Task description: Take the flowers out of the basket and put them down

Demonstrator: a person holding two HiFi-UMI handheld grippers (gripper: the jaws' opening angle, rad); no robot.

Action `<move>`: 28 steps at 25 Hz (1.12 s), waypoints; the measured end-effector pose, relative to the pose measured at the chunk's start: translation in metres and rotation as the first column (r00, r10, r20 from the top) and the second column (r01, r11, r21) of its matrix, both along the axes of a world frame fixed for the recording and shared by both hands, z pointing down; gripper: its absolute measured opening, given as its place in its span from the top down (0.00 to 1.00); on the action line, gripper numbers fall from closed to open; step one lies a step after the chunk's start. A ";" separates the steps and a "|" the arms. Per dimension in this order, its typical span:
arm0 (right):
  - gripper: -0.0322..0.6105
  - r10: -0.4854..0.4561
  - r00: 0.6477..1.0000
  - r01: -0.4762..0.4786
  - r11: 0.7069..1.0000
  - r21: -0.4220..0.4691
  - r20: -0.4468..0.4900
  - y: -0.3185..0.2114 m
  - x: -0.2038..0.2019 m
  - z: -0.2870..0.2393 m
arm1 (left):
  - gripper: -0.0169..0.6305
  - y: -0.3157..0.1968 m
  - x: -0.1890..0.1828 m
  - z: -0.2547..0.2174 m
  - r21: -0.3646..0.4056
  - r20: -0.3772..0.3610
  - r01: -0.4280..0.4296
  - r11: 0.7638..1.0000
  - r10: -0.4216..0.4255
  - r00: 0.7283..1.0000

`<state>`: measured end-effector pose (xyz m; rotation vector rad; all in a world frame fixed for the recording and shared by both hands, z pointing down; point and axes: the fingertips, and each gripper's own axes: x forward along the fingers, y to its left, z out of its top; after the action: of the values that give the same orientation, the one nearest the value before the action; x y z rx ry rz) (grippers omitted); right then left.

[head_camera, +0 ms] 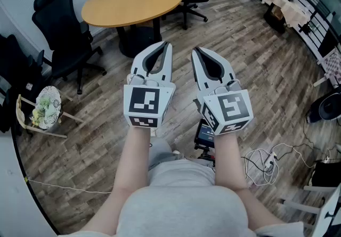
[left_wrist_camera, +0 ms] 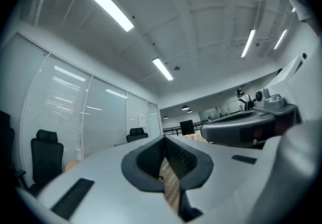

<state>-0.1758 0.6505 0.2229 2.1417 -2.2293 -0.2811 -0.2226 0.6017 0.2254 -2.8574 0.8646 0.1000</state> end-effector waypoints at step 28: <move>0.91 0.068 0.996 -0.067 0.998 -0.006 0.051 -0.150 0.032 0.000 | 0.97 -0.160 0.021 0.001 0.000 0.038 -0.066 0.998 0.066 0.997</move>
<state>-0.1436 0.5001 0.2230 2.2412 -2.1758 -0.2210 -0.2017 0.4415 0.2261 -2.8772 0.7632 0.0529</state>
